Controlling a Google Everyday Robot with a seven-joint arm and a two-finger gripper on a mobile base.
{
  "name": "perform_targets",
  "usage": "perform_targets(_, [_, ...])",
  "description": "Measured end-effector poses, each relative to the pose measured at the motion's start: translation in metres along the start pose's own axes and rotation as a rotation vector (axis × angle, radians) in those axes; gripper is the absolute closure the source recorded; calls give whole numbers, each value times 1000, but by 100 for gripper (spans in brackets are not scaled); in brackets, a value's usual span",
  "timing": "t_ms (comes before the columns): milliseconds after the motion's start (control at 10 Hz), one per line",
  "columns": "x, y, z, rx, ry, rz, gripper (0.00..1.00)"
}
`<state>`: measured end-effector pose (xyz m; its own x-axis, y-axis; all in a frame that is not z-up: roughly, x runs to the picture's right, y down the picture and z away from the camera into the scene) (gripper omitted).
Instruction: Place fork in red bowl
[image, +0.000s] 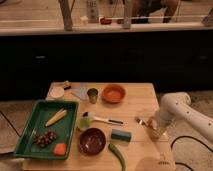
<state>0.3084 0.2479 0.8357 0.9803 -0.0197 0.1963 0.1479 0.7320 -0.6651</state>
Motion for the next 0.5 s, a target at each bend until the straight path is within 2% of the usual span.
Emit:
perform_targets(100, [-1,7,1,-15,-1,-3,99])
perform_targets(500, [-1,5,-3,-4,-2,-8,100])
